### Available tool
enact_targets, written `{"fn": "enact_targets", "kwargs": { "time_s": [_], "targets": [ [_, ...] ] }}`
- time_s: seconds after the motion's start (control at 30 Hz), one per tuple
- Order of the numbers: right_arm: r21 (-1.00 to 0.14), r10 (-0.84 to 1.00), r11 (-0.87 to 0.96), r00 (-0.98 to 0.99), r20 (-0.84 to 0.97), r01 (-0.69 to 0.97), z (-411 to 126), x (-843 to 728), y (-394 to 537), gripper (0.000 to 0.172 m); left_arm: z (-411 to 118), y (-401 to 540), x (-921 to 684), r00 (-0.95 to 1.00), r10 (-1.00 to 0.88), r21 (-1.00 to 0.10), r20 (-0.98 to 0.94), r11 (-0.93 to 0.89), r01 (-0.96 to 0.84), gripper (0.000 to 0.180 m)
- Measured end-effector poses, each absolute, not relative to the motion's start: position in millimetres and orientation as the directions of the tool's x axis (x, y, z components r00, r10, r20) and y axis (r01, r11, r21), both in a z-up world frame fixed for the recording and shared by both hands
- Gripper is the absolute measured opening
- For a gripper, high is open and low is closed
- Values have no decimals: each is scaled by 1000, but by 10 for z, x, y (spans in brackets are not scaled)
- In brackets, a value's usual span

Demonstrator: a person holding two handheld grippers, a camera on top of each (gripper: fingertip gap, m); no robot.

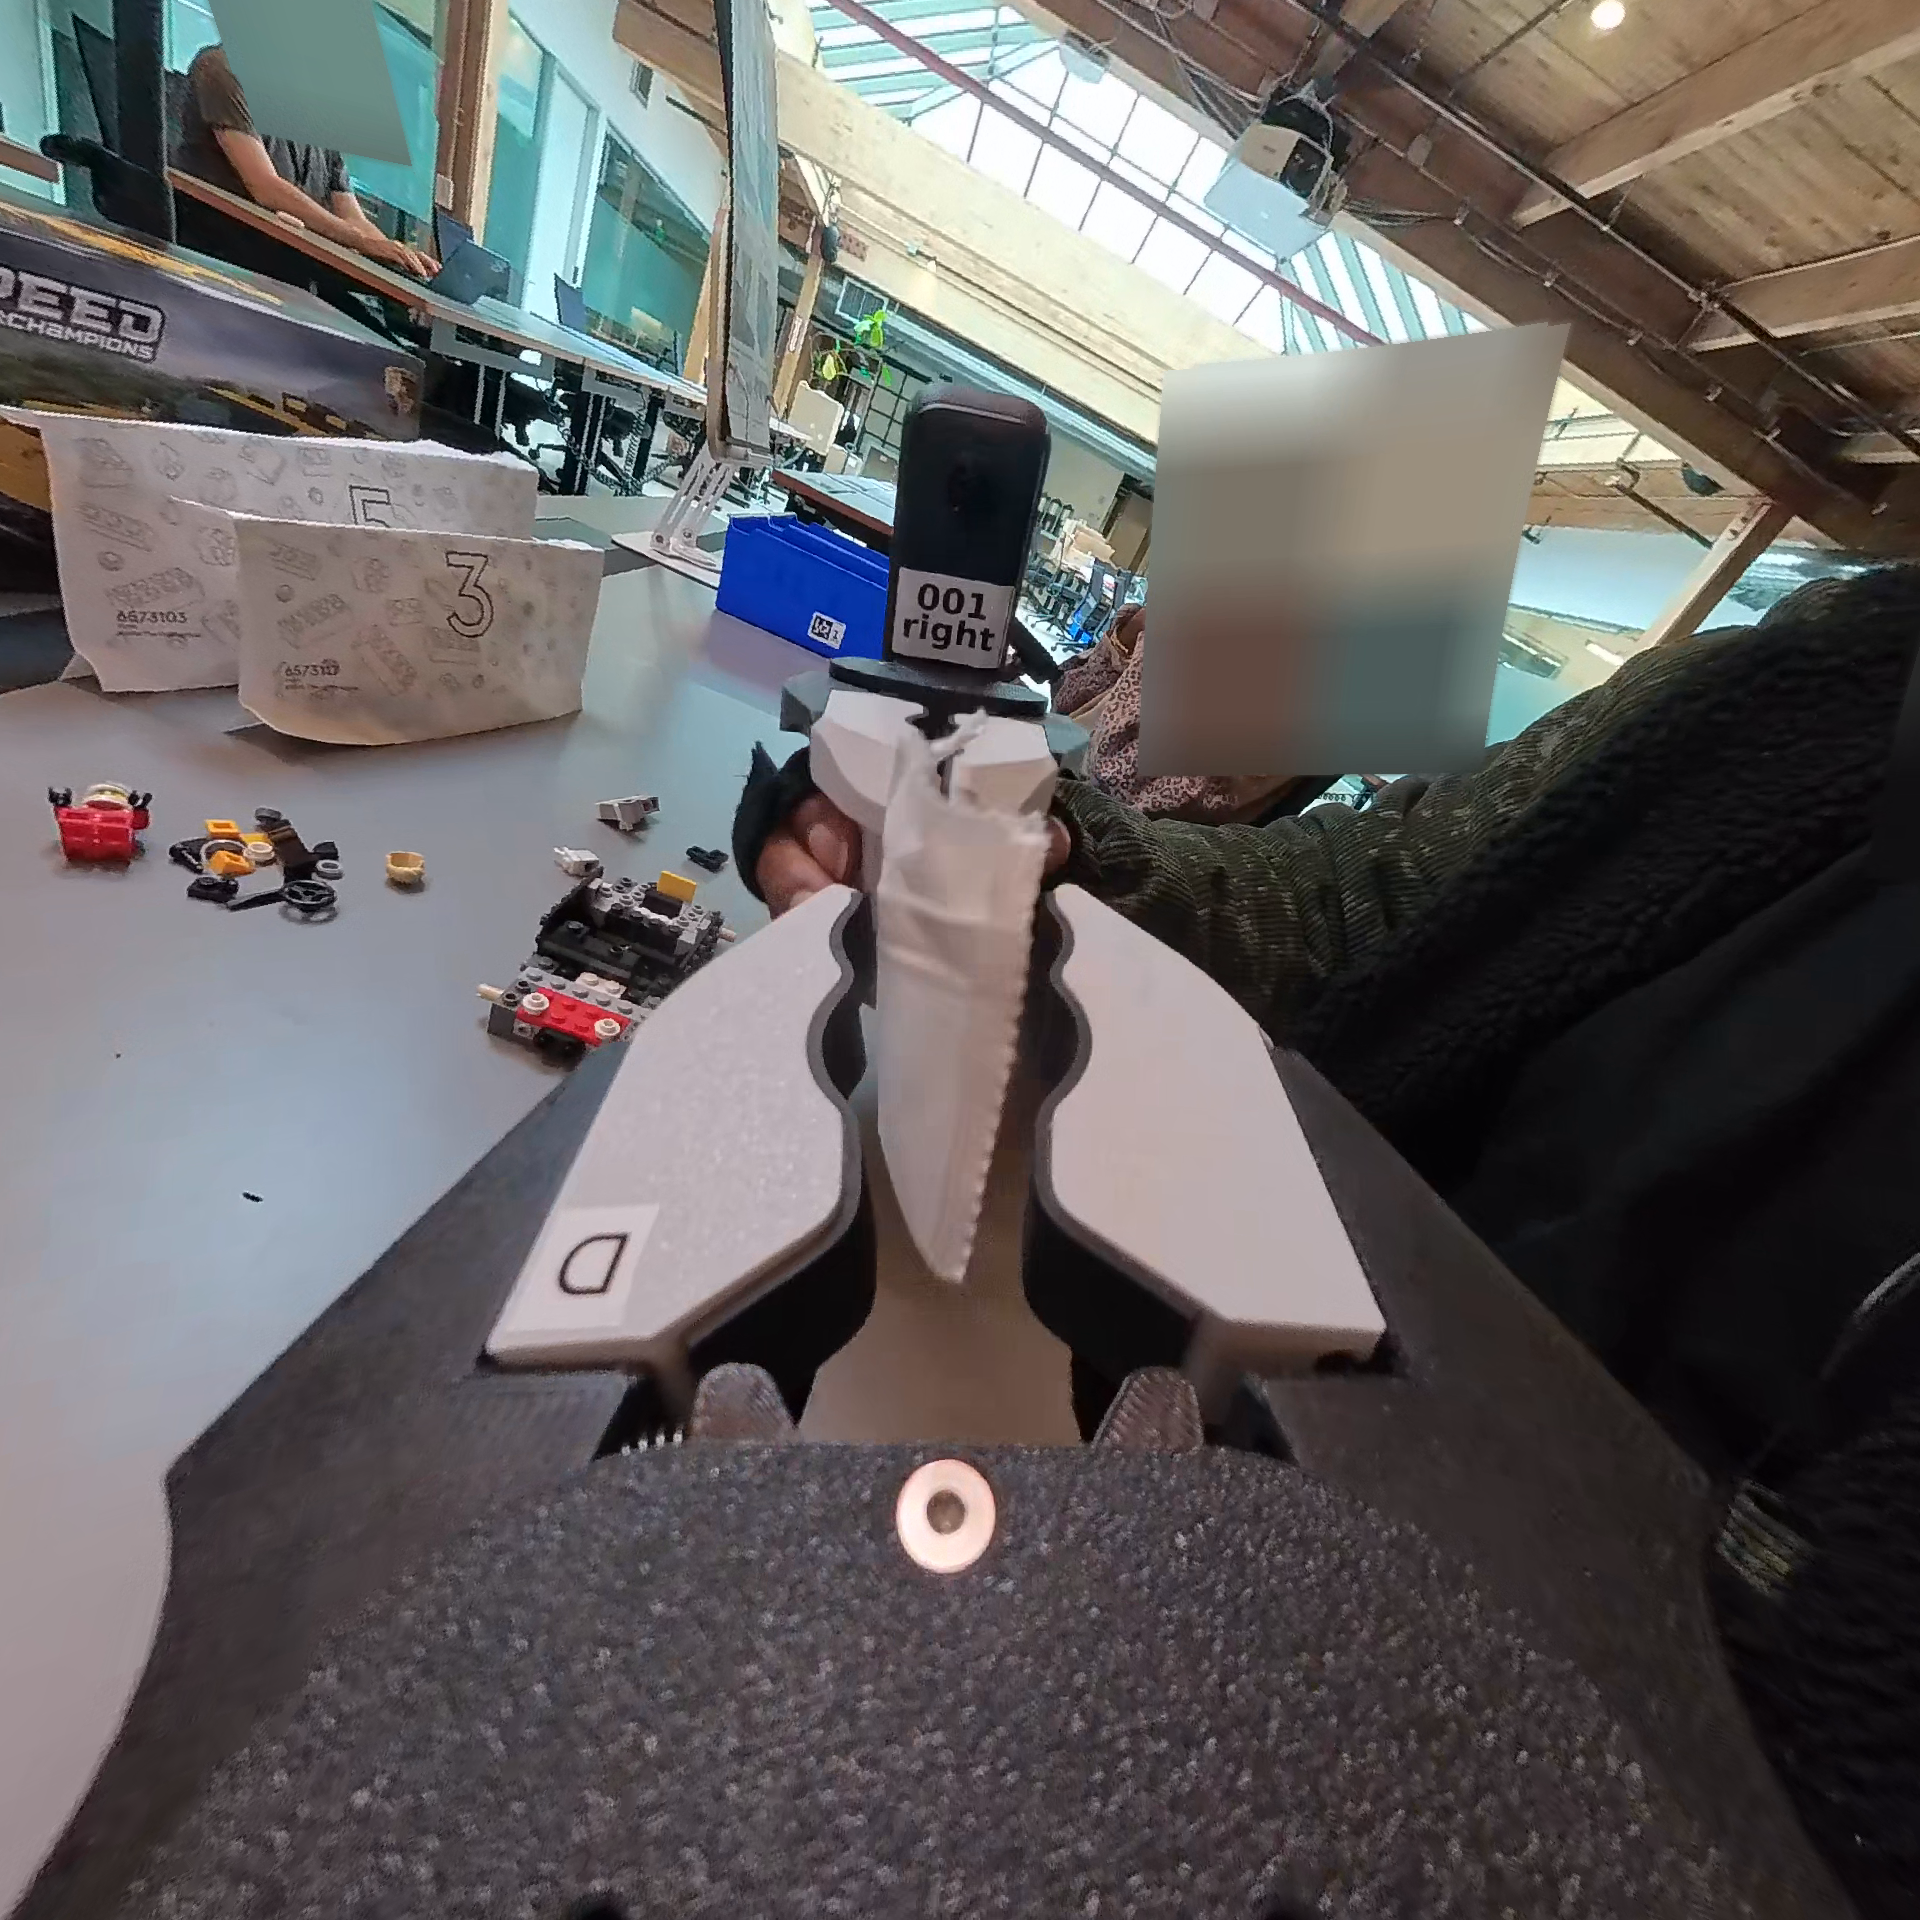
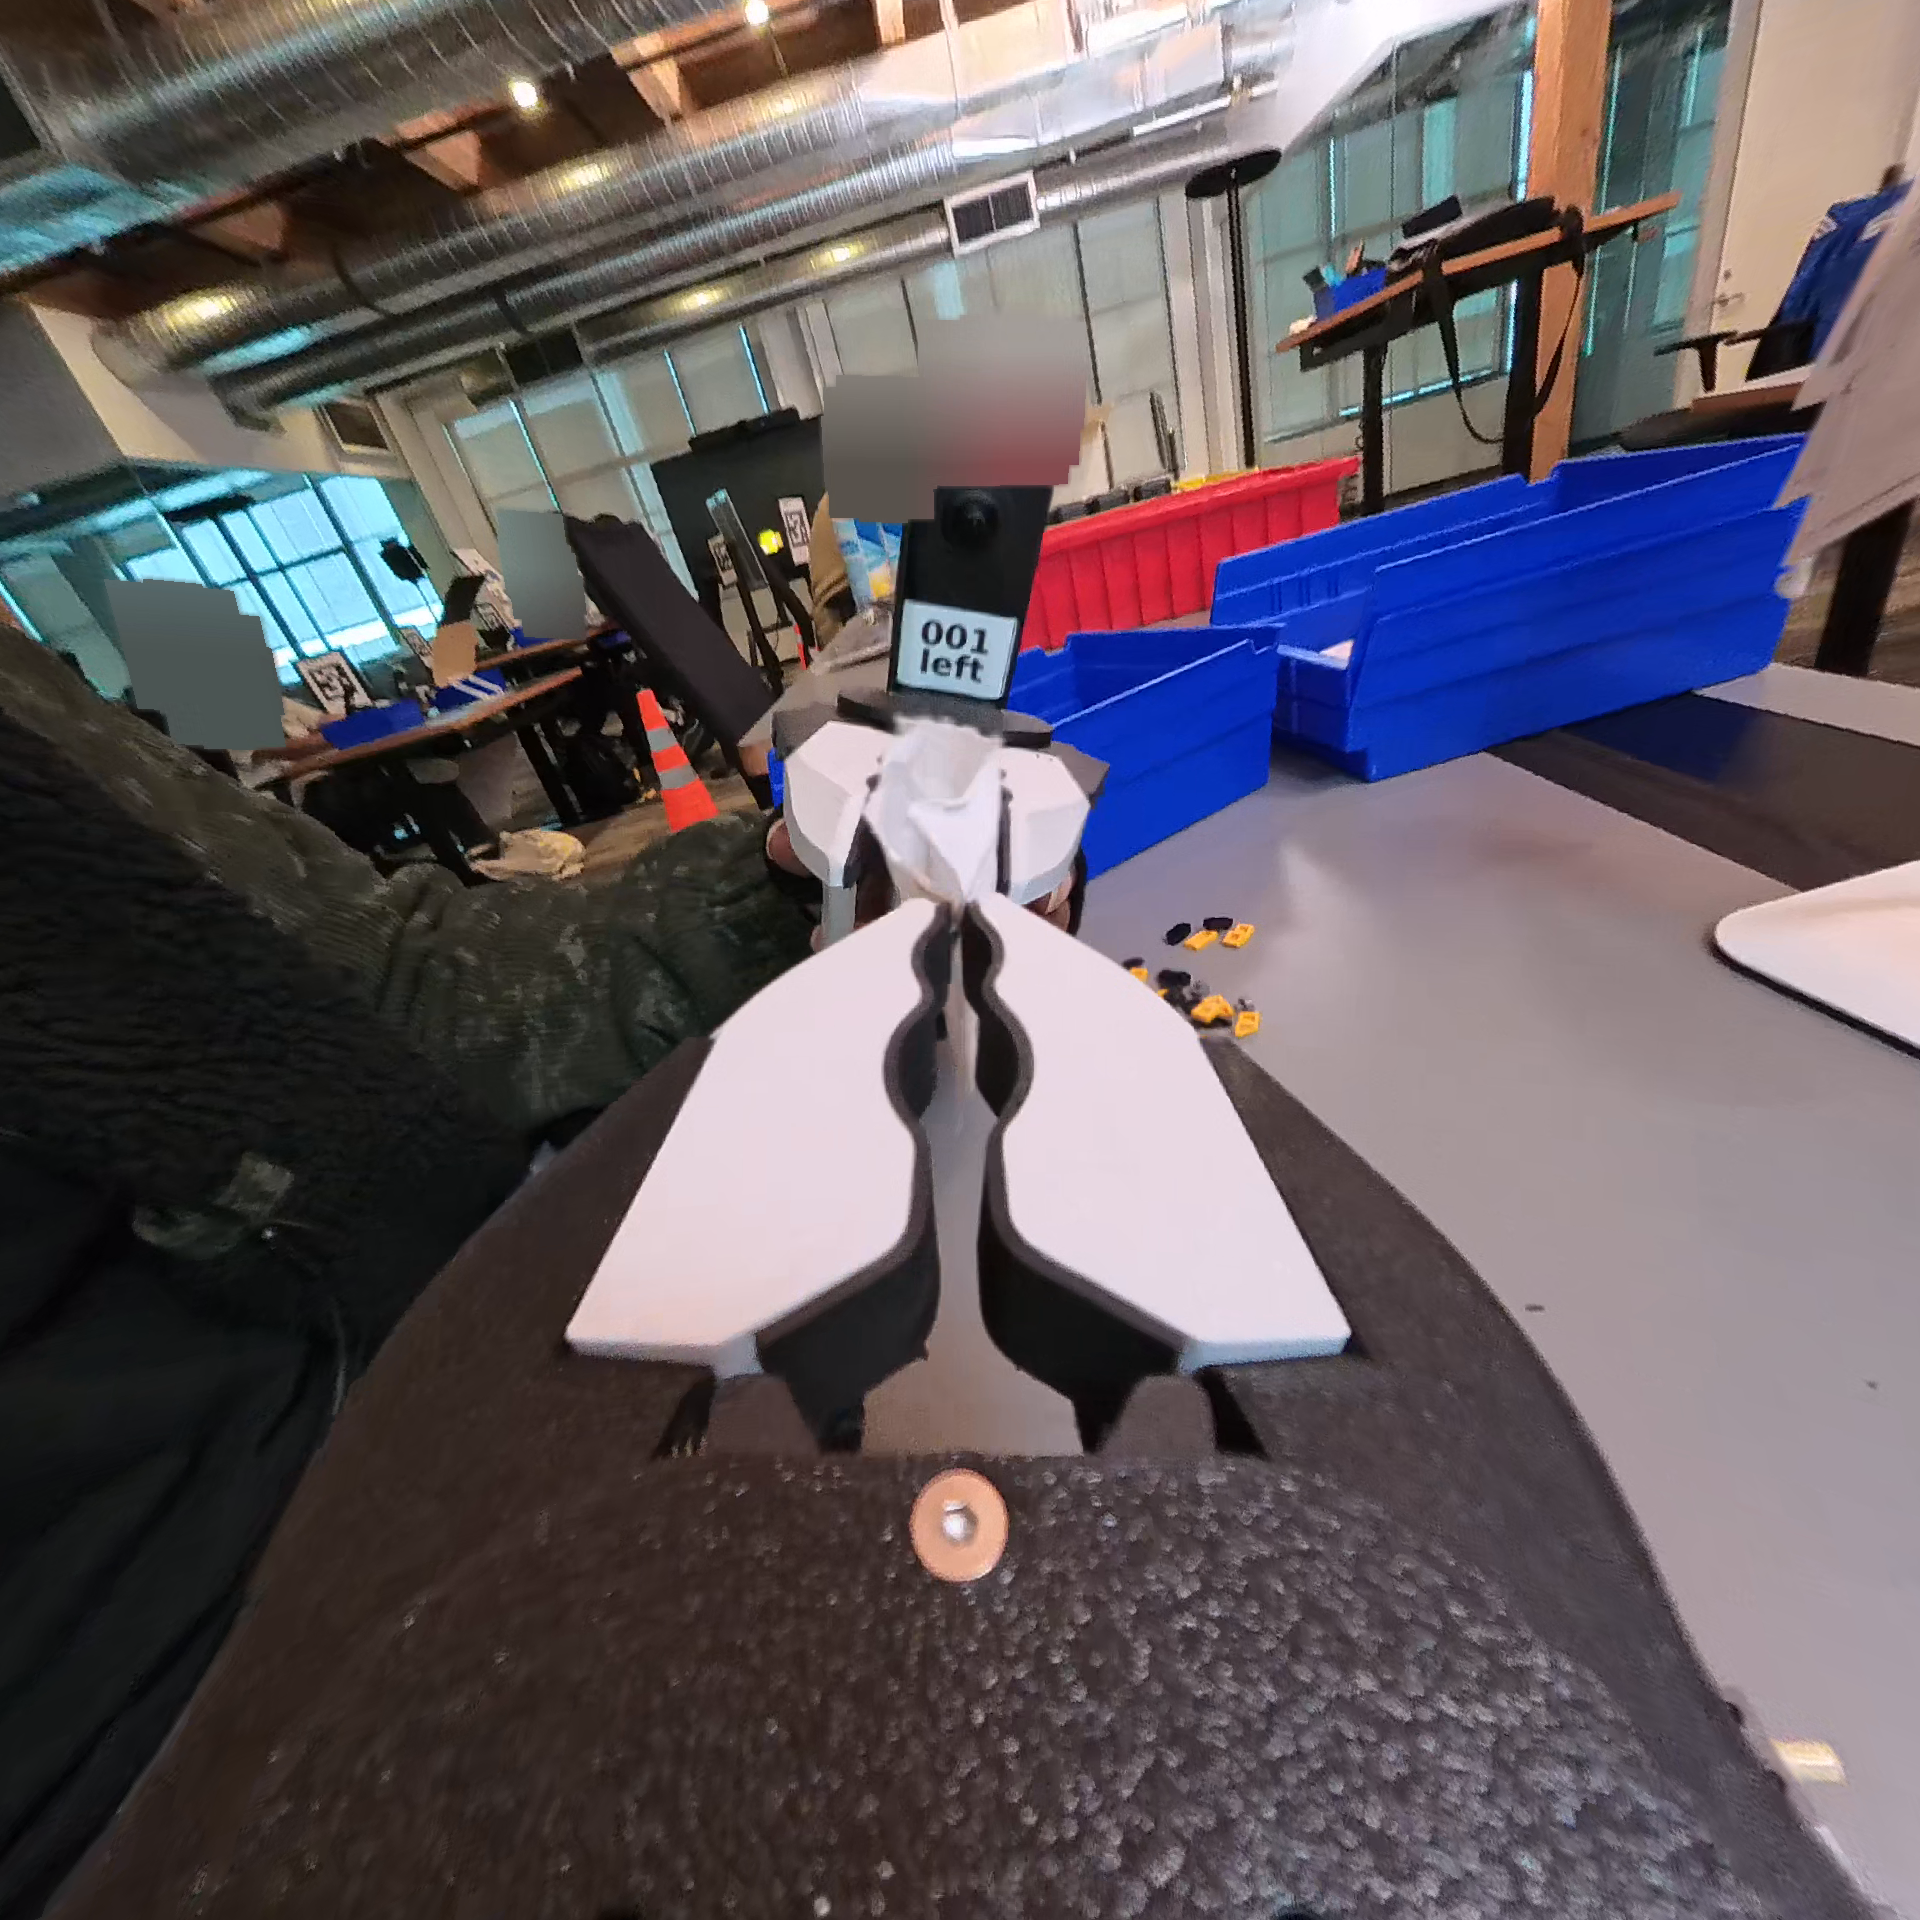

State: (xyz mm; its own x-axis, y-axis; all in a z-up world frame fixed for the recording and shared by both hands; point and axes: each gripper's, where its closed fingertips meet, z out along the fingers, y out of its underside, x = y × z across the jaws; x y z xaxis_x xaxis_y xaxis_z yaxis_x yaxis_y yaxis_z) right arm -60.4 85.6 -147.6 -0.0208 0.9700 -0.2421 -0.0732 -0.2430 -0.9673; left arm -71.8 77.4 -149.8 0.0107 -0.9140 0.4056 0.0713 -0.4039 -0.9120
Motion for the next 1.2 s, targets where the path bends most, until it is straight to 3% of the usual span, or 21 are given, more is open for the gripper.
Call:
{"fn": "enact_targets", "kwargs": {
  "time_s": [0.17, 0.3, 0.6, 0.73, 0.8, 0.87, 1.03, 1.13, 1.2],
  "targets": [
    [-970, 971, -238, -14, -238, -52, -1467, -544, 894, 0, -1512, 790, -743, 35, -920, -920, 391, -389, 54, 30],
    [-972, 974, -226, 30, -225, 57, -1542, -459, 969, 0, -1592, 941, -899, 199, -935, -952, 293, -304, -27, 29],
    [-966, 973, -229, 48, -225, 119, -1632, -430, 1000, 0, -1861, 942, -865, 270, -949, -951, 162, -224, -214, 2],
    [-970, 973, -231, 44, -228, 75, -1561, -403, 1017, 1, -1754, 955, -893, 272, -947, -962, 171, -220, -160, 0],
    [-974, 976, -218, 38, -216, 67, -1536, -396, 1008, 14, -1708, 963, -919, 273, -945, -966, 179, -221, -135, 0],
    [-979, 981, -189, 52, -185, 77, -1547, -400, 1012, 17, -1668, 963, -933, 265, -945, -968, 193, -228, -109, 0],
    [-984, 985, -164, 55, -161, 68, -1544, -415, 1004, 15, -1658, 951, -928, 251, -945, -965, 210, -241, -99, 0],
    [-987, 988, -148, 54, -145, 67, -1547, -423, 990, 1, -1657, 941, -918, 242, -946, -964, 218, -246, -96, 0],
    [-987, 988, -146, 49, -143, 68, -1547, -426, 981, 0, -1659, 943, -921, 242, -945, -964, 220, -249, -94, 0]
  ]
}}
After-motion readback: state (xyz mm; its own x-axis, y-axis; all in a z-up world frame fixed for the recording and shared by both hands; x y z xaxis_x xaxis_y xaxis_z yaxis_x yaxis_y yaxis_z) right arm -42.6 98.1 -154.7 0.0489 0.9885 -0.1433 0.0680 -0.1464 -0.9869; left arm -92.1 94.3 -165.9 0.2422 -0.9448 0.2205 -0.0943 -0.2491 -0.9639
